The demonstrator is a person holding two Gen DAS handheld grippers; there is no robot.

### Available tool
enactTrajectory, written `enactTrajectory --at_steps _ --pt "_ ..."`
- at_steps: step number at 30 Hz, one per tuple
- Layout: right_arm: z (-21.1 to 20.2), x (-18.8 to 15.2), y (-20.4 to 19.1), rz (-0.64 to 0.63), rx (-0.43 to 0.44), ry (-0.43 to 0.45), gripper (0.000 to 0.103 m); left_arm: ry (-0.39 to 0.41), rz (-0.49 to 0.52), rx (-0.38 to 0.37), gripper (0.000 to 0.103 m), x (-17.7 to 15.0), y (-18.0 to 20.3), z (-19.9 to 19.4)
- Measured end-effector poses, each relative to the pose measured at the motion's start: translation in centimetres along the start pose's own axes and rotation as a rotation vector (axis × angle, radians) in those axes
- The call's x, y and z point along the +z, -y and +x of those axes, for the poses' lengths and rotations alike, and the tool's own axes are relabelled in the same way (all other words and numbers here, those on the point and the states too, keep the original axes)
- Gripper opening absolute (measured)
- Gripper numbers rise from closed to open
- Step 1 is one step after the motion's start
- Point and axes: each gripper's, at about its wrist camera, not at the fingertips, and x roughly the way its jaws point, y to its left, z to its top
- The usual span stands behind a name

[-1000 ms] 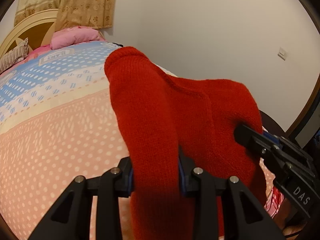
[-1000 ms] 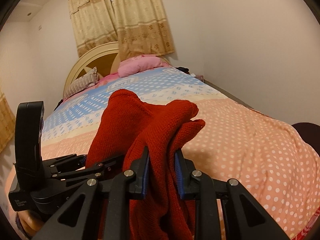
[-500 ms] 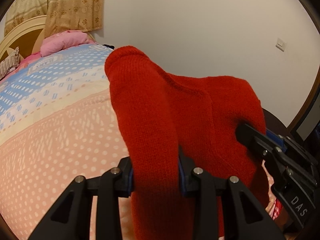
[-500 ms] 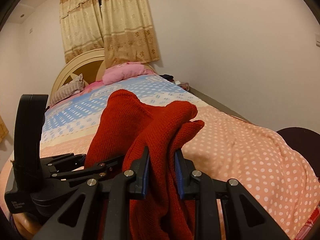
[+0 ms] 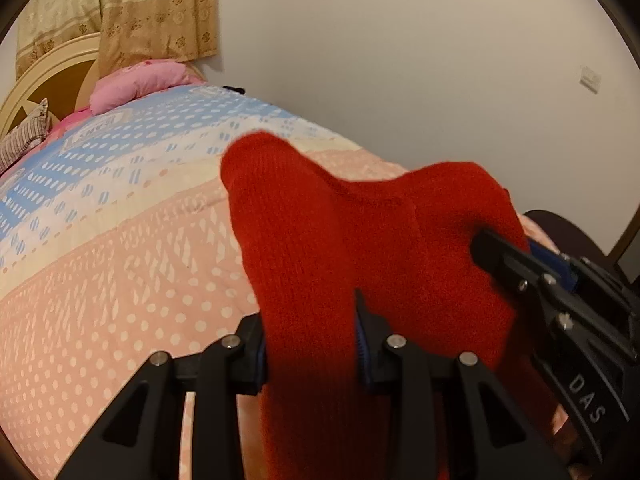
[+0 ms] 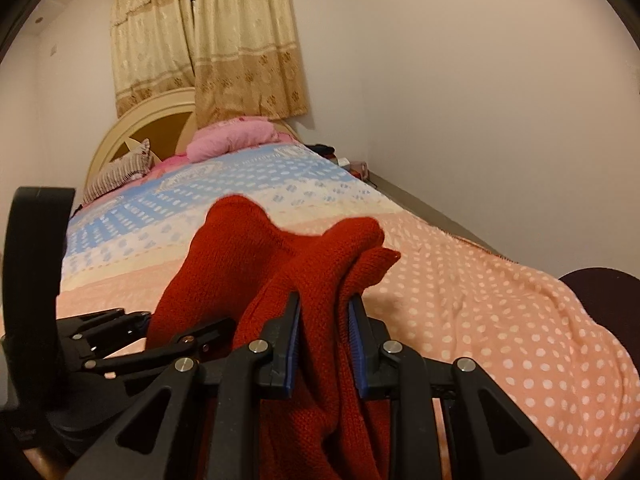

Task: Fold small clothes

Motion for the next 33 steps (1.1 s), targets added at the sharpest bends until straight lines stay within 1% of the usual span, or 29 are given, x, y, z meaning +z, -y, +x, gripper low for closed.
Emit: enactTrajectory --at_steps 5,10,13,16,18,20,27,29,33 --pt "3.1 -0.3 1.1 -0.005 -0.031 -0.052 0.021 -0.032 -0.033 0.009 0.035 0.0 -0.5 1.1" --pt "5.0 -1.3 3.3 0.054 -0.026 -0.125 0.021 -0.057 -0.069 0.001 0.035 0.0 -0.7 1.9" --pt "5.7 -1.8 4.1 0.072 -0.019 -0.150 0.021 -0.080 -0.086 -0.010 0.036 0.0 -0.9 2.4" --pt "6.4 -1.8 4.4 0.086 -0.013 -0.174 0.021 -0.114 -0.142 -0.041 0.040 0.2 -2.2 3.3" --pt "6.8 -1.8 4.5 0.085 -0.012 -0.187 0.021 -0.143 -0.188 -0.065 0.046 0.3 -3.0 3.9" --pt "7.4 -1.8 4.6 0.096 -0.013 -0.217 0.021 -0.163 -0.203 -0.071 0.047 0.3 -3.3 4.4" --pt "9.8 -1.7 5.9 0.172 0.022 -0.278 0.021 -0.159 -0.190 -0.040 0.053 0.4 -2.8 5.3" --pt "10.4 -1.4 5.8 0.167 0.020 -0.292 0.021 -0.156 -0.197 -0.032 0.055 0.3 -2.9 5.6" --pt "11.9 -1.0 5.4 0.137 0.001 -0.304 0.021 -0.145 -0.184 -0.014 0.055 0.4 -2.6 5.9"
